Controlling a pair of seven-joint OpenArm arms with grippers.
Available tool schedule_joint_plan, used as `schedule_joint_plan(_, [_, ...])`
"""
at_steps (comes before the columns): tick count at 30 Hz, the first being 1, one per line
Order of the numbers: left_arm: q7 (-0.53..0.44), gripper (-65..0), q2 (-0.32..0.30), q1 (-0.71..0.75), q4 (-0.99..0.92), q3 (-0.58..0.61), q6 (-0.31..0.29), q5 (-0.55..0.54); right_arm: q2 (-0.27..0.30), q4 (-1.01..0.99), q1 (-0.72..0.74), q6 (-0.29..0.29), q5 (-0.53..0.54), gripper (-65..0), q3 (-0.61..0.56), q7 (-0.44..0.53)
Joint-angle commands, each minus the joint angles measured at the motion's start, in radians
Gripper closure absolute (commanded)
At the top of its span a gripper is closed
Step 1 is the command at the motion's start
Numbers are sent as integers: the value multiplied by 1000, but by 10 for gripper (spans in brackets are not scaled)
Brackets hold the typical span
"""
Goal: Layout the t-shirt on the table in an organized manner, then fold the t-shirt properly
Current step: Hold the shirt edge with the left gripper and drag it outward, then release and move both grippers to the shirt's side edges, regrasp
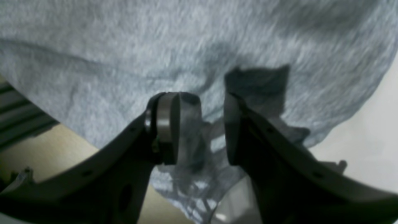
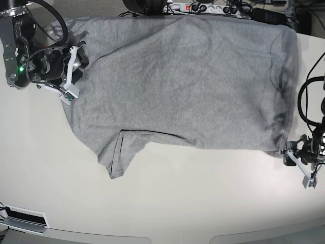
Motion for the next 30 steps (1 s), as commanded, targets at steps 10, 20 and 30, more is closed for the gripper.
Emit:
schedule_joint_plan(10, [185, 0, -19, -30, 15, -10, -286, -174, 13, 19, 151, 64, 108, 0, 6, 4])
schedule_joint_plan(20, [257, 0, -19, 128, 16, -8, -530, -321, -32, -54, 157, 108, -84, 0, 6, 131])
schedule_joint_plan(30, [82, 0, 14, 274, 16, -6, -533, -175, -40, -235, 177, 76, -111, 0, 5, 198])
